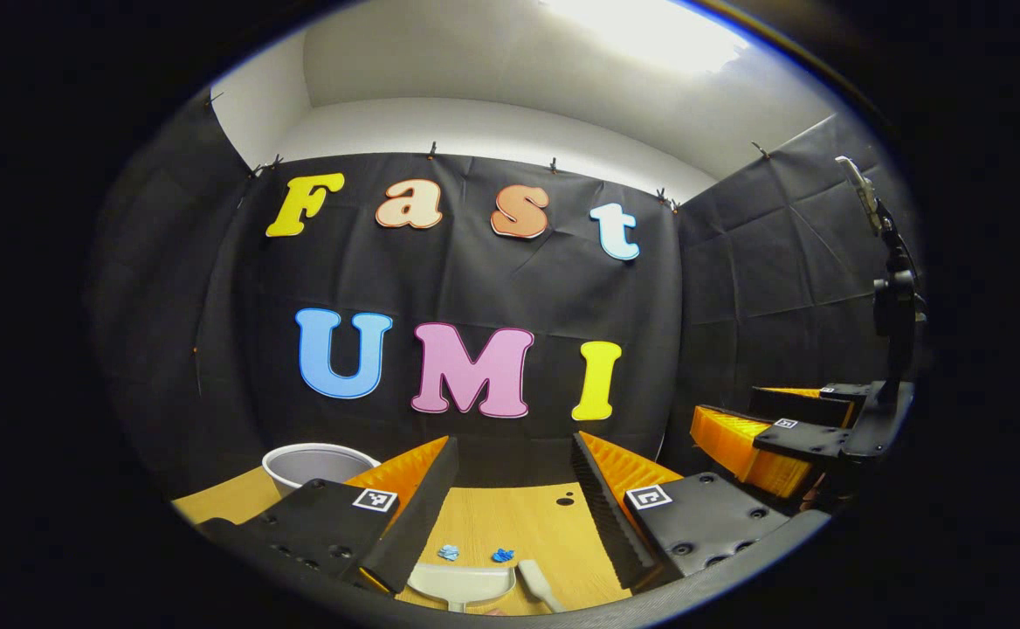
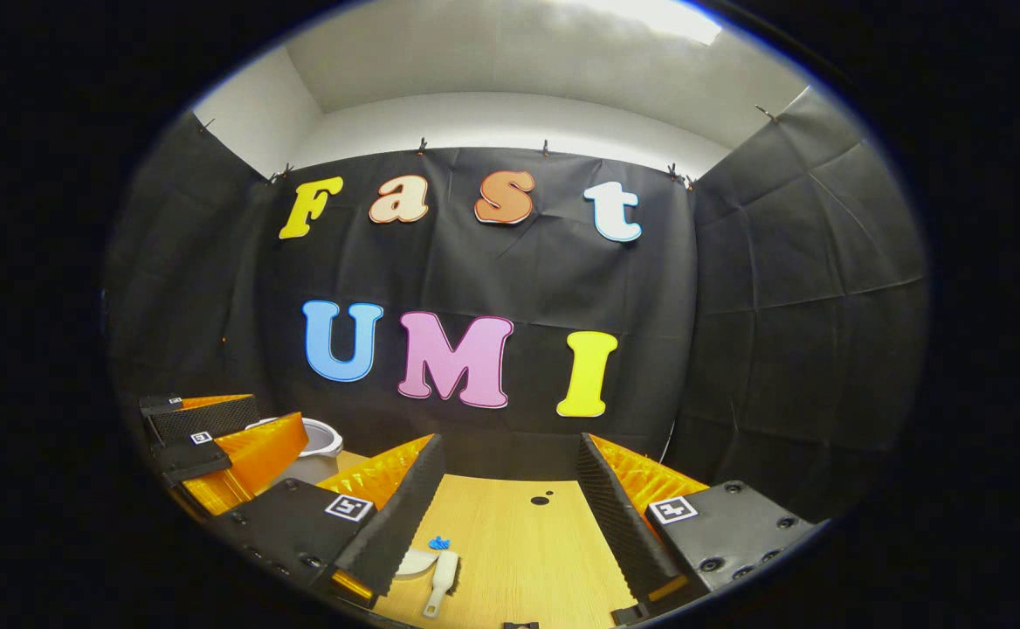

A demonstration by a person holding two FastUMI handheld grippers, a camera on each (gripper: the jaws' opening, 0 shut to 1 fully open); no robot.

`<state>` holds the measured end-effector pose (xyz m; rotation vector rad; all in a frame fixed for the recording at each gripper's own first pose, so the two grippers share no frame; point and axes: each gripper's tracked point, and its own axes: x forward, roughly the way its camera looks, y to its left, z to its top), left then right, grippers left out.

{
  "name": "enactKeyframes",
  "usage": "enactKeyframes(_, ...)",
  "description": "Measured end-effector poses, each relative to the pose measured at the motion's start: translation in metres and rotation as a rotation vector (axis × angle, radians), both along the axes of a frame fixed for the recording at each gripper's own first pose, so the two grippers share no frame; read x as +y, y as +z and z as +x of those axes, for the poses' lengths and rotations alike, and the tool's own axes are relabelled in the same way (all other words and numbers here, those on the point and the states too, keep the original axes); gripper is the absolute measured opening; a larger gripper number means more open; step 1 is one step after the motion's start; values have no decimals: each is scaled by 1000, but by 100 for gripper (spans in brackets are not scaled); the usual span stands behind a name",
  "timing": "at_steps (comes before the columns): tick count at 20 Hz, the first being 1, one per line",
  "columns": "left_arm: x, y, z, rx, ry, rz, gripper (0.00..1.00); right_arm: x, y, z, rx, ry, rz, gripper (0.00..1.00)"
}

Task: Pick up the small broom and dustpan from the desktop, sweep the trash into the dustpan with the broom, and then empty the trash into the garbage bin.

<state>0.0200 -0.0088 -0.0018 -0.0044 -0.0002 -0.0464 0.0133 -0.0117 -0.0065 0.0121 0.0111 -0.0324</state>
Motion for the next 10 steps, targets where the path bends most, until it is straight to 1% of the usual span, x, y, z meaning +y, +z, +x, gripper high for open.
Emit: enactKeyframes(10, 5, -15, -4, 51, 0, 1, 78, 9, -11, -2, 30, 6, 16, 98)
